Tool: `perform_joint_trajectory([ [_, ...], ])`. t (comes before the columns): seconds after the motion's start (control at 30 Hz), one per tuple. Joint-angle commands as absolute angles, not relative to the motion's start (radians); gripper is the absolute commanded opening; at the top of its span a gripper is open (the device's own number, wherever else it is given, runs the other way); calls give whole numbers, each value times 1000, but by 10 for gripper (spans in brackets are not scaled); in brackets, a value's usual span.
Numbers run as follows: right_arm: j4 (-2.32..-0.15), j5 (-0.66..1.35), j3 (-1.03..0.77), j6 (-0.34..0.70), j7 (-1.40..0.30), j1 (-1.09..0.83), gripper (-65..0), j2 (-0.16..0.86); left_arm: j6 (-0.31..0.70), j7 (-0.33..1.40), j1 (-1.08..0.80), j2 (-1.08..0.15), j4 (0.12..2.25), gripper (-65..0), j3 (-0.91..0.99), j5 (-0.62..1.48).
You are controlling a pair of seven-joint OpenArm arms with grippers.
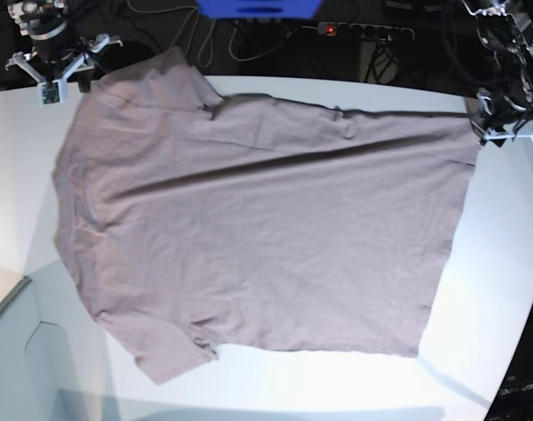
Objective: Layout the t-shirt on the table in an organized manner, then fold the t-shirt properly
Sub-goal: 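Pull the shirt corners with both grippers to smooth the shirt, then grasp the shirt hem edge with both grippers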
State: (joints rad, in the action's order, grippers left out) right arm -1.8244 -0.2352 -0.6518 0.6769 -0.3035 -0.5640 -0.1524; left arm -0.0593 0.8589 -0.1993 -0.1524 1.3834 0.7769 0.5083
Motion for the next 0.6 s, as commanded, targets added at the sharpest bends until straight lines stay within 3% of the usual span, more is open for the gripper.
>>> perform_joint_trajectory([
  [0.0,-1844,-225,-656,698,-285,-573,-417,-150,-58,849,-191,-166,1397,-327,779,516],
  [0.57,-1836,-225,-656,698,-286,-575,-416,-150,-58,848,-191,-168,1333,-349,733,516],
])
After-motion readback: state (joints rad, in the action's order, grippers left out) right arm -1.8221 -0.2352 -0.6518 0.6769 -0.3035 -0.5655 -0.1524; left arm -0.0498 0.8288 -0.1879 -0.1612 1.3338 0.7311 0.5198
